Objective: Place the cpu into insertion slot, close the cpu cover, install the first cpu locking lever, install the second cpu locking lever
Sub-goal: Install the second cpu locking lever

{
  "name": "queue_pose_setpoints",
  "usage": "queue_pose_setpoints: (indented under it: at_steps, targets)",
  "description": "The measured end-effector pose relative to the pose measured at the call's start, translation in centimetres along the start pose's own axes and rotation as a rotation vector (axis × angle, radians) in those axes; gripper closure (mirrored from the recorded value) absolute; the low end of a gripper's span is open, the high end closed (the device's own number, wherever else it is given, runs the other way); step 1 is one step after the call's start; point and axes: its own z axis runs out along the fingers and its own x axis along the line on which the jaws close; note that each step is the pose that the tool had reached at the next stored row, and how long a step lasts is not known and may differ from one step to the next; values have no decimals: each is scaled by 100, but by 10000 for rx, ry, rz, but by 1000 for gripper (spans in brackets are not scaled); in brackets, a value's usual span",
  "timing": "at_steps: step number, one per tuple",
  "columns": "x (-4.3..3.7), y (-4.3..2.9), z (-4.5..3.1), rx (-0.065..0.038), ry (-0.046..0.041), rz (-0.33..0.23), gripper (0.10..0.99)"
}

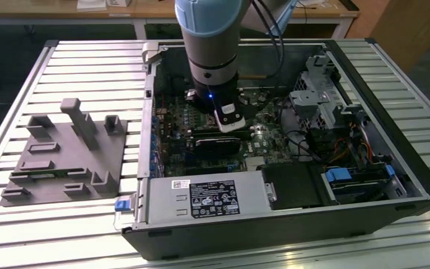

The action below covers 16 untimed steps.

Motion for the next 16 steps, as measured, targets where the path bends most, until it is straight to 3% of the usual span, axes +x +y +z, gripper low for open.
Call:
queue_pose_setpoints:
  at_steps: [5, 7, 9, 16]
  targets:
    - [91, -48, 61, -28, 10, 4, 980]
    - [178, -89, 107, -71, 23, 5, 980]
    - [213, -109, 135, -91, 31, 4, 980]
    - [266, -139, 199, -167, 61, -5, 980]
